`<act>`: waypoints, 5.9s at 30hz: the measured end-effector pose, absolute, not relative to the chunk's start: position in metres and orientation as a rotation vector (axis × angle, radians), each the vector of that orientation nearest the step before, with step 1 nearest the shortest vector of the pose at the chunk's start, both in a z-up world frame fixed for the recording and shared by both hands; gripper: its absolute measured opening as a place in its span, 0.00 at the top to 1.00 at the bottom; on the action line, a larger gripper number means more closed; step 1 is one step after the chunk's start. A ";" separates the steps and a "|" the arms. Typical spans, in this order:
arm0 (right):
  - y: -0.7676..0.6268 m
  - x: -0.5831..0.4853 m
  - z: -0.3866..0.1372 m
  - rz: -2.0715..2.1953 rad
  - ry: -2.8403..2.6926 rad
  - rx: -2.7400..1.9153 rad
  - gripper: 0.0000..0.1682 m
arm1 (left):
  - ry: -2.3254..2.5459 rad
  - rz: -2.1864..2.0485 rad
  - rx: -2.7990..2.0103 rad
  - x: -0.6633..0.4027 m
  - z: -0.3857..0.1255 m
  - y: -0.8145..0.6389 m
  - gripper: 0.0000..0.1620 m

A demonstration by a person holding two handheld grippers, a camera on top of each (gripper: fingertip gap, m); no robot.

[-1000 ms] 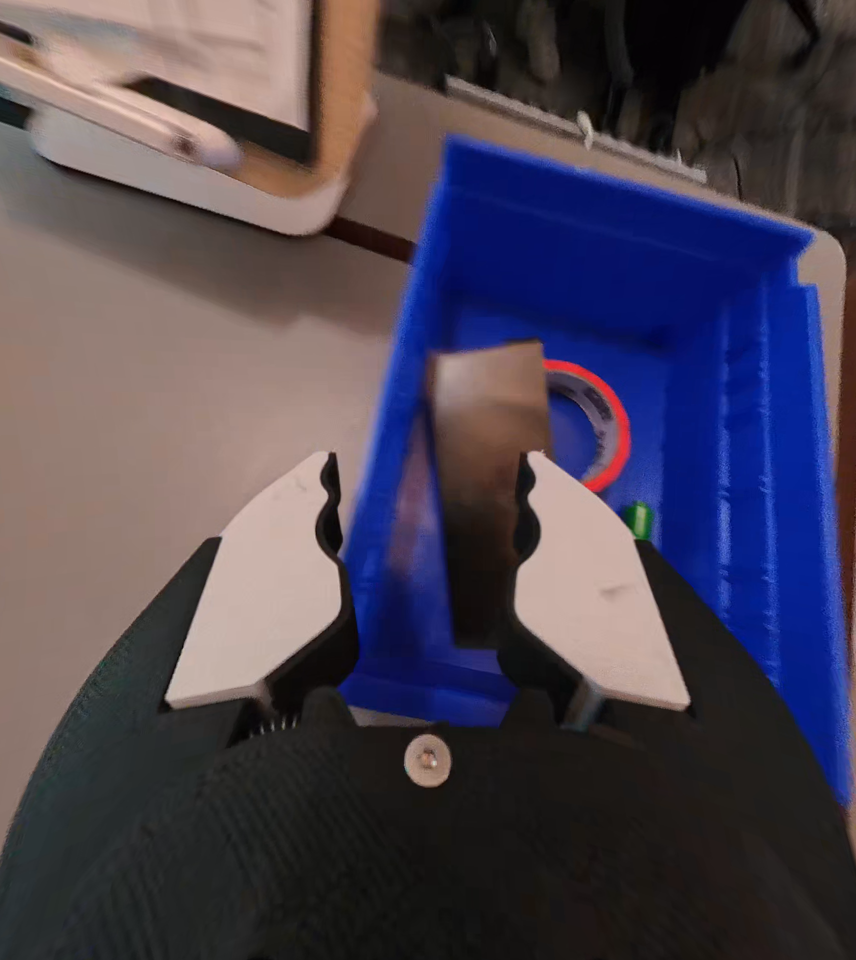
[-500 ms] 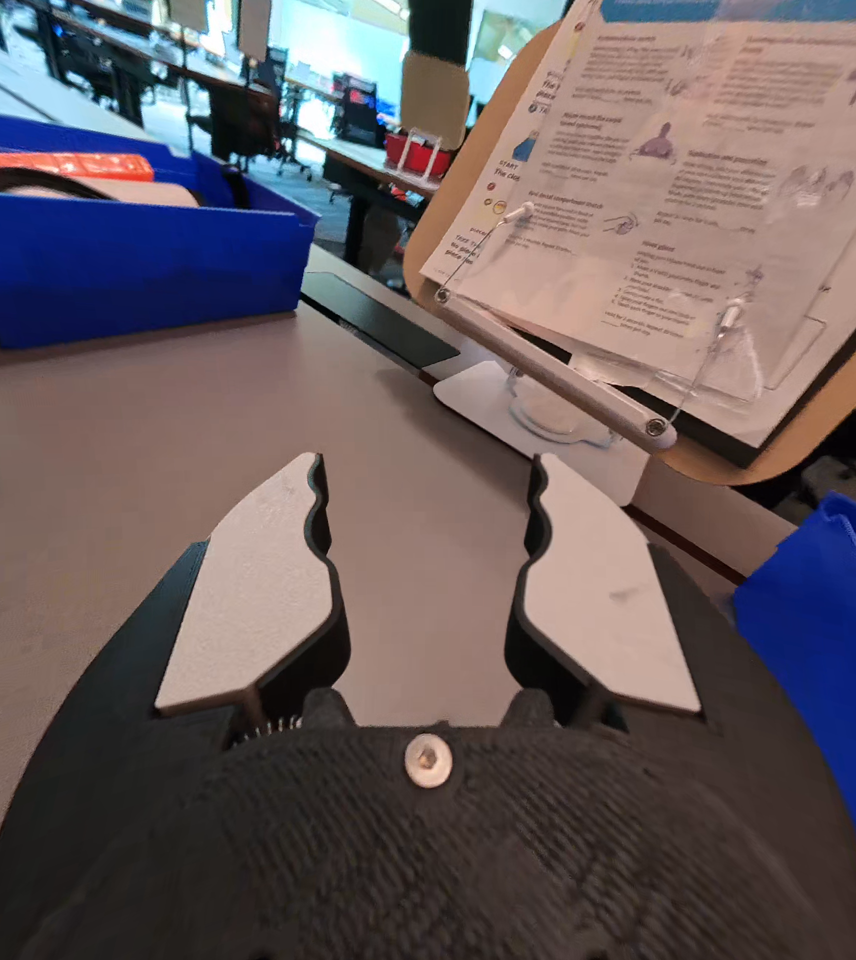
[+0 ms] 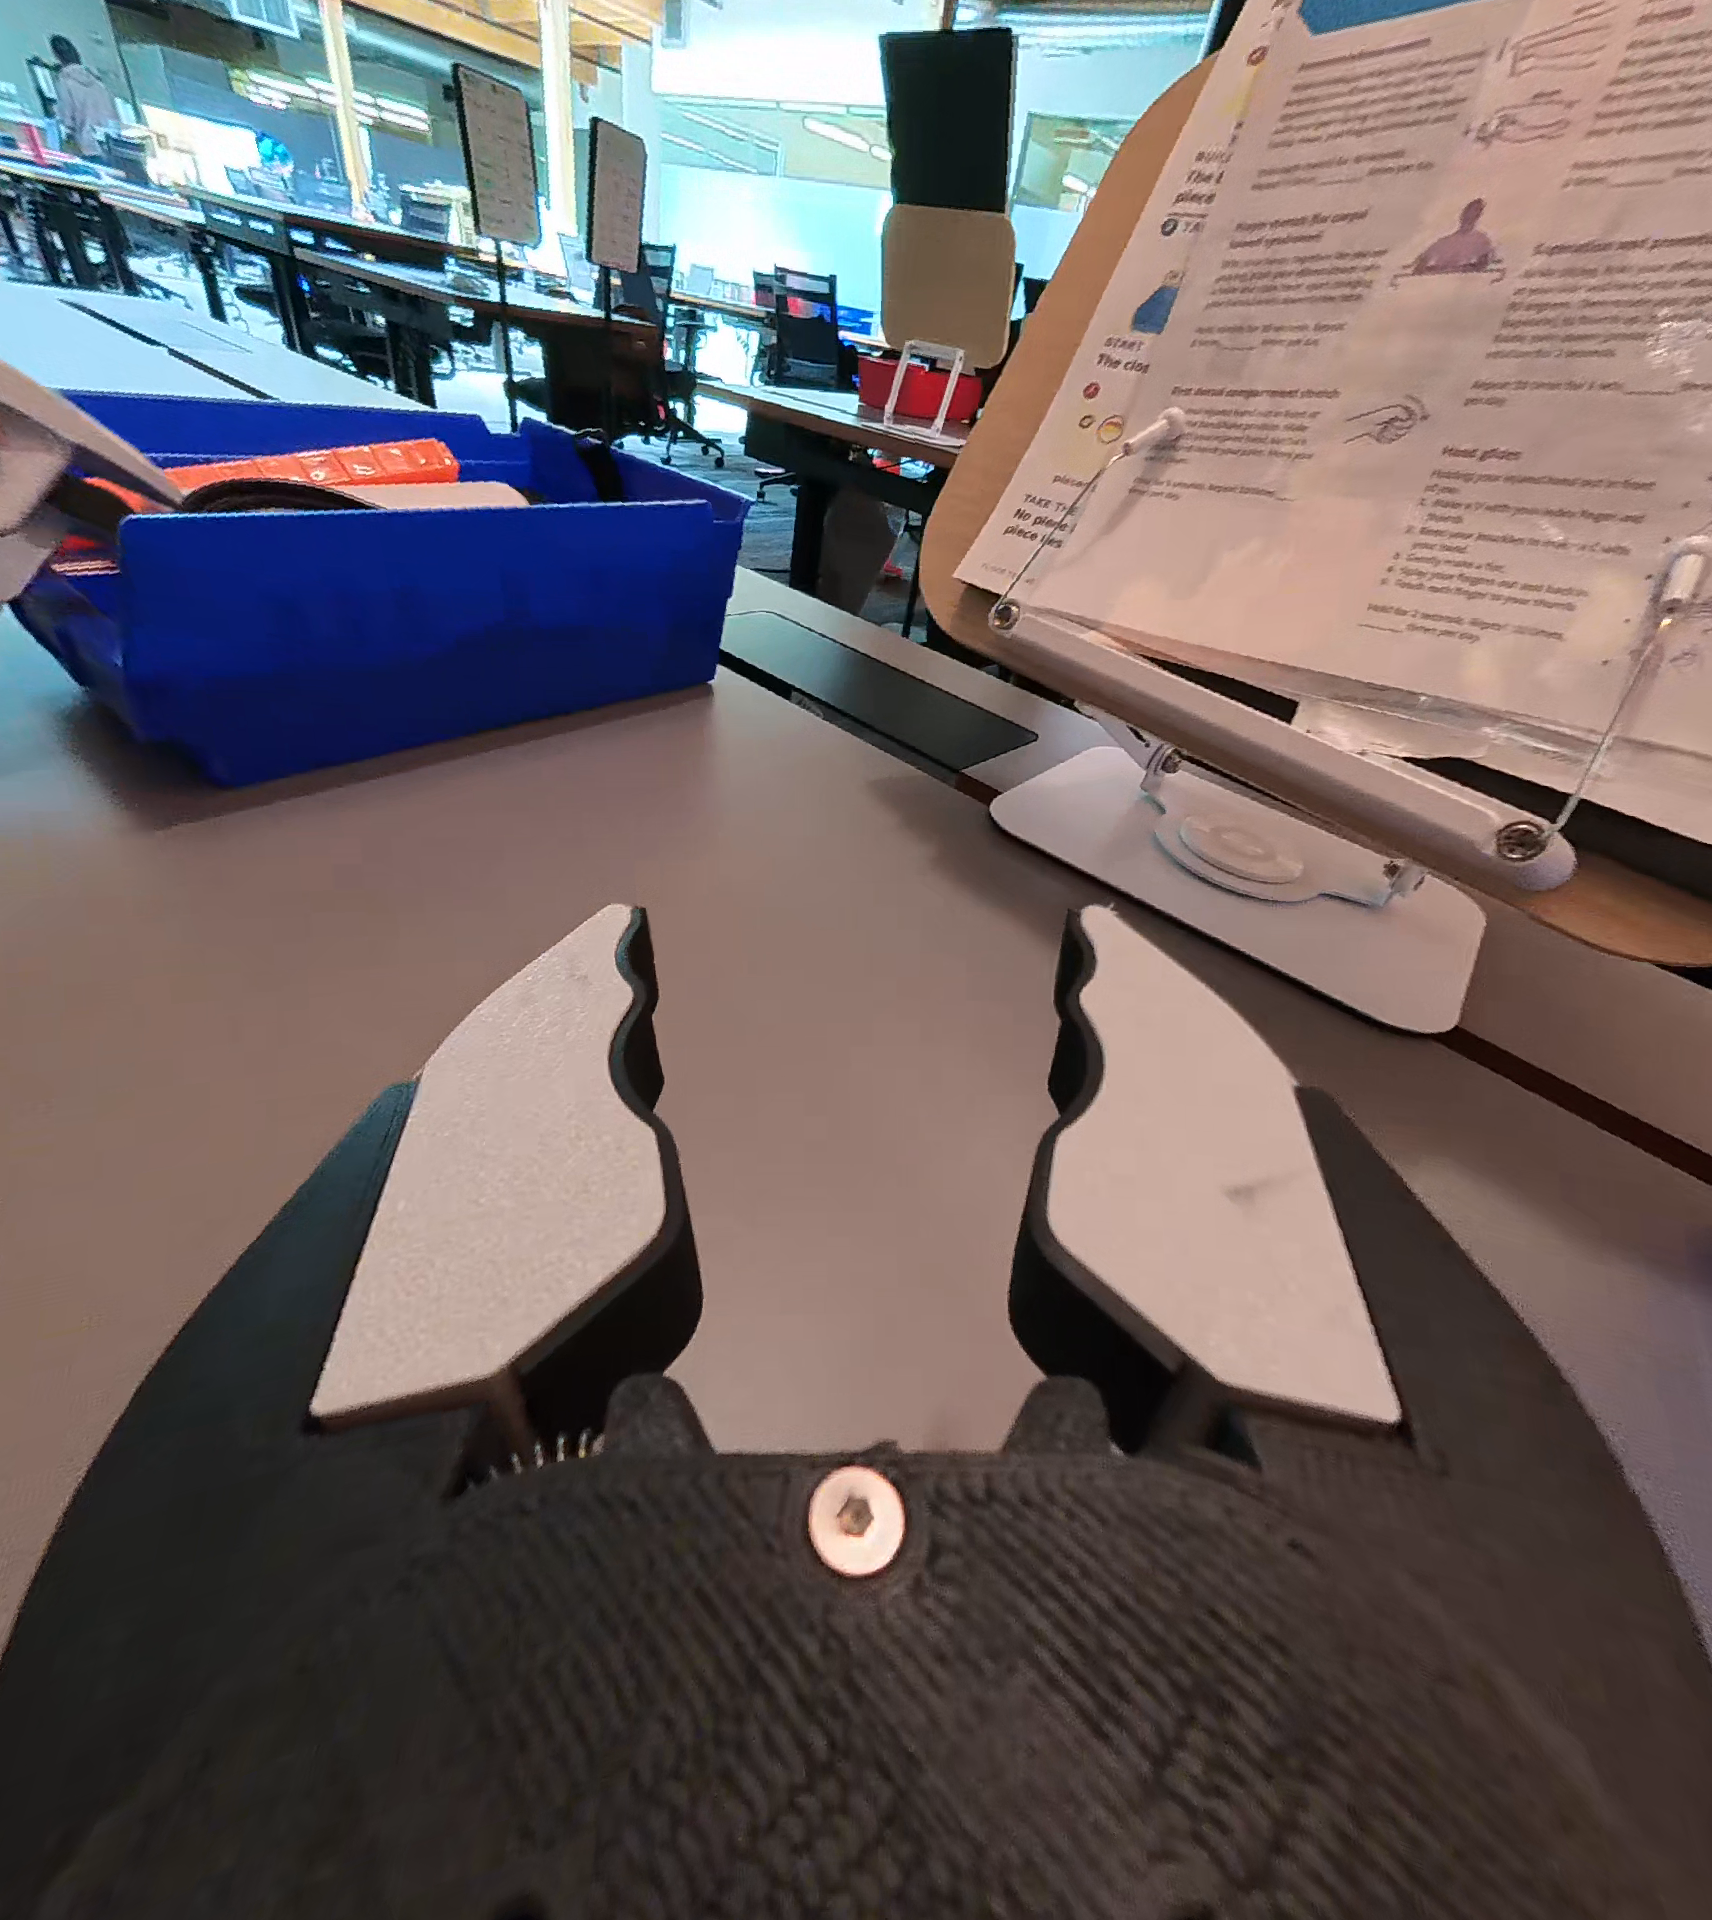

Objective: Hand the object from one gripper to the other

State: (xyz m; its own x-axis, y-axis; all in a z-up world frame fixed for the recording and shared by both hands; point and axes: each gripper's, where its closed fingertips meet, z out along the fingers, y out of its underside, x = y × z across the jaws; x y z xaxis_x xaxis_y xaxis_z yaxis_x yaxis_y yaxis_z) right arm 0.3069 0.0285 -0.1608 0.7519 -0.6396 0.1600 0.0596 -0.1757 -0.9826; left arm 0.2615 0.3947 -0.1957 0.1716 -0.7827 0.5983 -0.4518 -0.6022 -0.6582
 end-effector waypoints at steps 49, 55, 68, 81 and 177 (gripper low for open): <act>0.088 0.253 -0.088 0.022 0.208 -1.240 0.56 | 1.471 -2.031 -0.701 0.241 -0.010 0.214 0.93; 0.101 0.251 -0.089 0.160 0.279 -1.078 0.59 | 1.303 -2.545 -0.527 0.254 -0.048 0.139 0.93; 0.083 0.251 -0.099 0.170 0.323 -0.877 0.86 | 1.186 -2.849 -0.551 0.252 -0.083 0.109 0.93; 0.068 0.255 -0.095 0.189 0.261 -1.021 0.92 | 1.322 -2.647 -0.587 0.255 -0.082 0.107 0.82; 0.039 0.229 -0.143 0.383 0.121 -1.549 0.94 | 1.917 -2.146 -0.456 0.232 -0.115 0.107 0.86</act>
State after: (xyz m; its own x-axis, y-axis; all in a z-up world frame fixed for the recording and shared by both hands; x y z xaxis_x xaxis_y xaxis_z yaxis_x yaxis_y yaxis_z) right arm 0.2289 0.0395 -0.1430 0.9352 0.1636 -0.3142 -0.3147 -0.0235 -0.9489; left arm 0.2321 0.1072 -0.1154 -0.9257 -0.3702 0.0783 -0.0361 -0.1194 -0.9922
